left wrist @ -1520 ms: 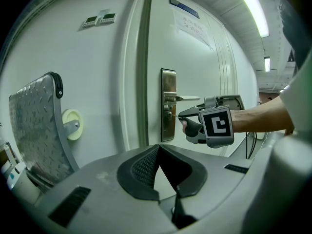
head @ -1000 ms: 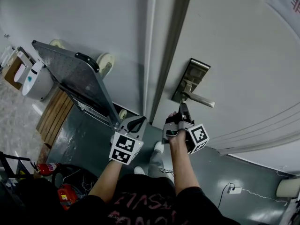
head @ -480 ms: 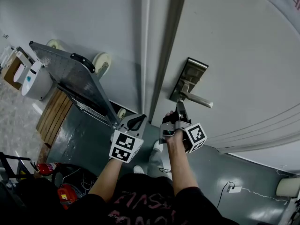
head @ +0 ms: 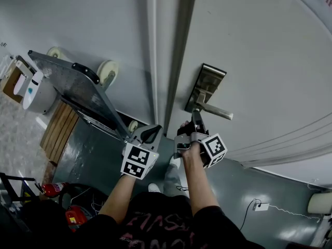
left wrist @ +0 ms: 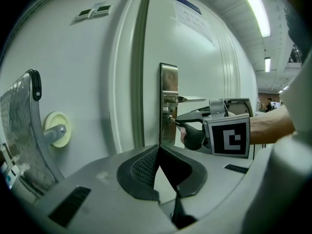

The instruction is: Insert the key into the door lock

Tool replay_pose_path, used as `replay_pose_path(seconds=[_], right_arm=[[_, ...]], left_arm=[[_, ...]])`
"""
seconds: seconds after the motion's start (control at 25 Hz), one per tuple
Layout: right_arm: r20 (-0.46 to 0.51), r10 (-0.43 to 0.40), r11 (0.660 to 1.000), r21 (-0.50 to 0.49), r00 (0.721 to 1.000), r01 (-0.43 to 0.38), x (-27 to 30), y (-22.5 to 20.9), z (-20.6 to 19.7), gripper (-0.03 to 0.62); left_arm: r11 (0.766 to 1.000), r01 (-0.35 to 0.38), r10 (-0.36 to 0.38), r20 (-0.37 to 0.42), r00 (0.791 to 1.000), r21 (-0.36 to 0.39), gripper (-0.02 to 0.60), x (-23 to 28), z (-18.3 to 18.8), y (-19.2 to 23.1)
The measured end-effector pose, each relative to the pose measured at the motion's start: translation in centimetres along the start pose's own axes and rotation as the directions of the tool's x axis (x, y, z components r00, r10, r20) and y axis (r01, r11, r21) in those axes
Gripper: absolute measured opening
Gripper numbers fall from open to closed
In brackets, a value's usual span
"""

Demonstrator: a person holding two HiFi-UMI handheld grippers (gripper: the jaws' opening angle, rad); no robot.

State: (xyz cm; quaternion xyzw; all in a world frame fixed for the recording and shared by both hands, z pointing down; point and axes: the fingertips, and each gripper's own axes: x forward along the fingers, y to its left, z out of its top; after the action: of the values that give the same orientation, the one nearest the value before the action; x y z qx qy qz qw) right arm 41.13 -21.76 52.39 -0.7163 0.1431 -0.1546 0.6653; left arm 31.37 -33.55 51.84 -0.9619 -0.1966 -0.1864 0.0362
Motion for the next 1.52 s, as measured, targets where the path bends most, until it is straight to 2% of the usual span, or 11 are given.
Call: replay_pose_path(seconds=[1.52], right_arm=[[-0.002,0.030,1.000,0.007,1.000,-0.030,1.0,-0.1,0.5,0.080]], left_arm=[[1.000,-0.025,0.025,-0.011,1.000,-0.007,0.012,-0.2,-0.8,0.5]])
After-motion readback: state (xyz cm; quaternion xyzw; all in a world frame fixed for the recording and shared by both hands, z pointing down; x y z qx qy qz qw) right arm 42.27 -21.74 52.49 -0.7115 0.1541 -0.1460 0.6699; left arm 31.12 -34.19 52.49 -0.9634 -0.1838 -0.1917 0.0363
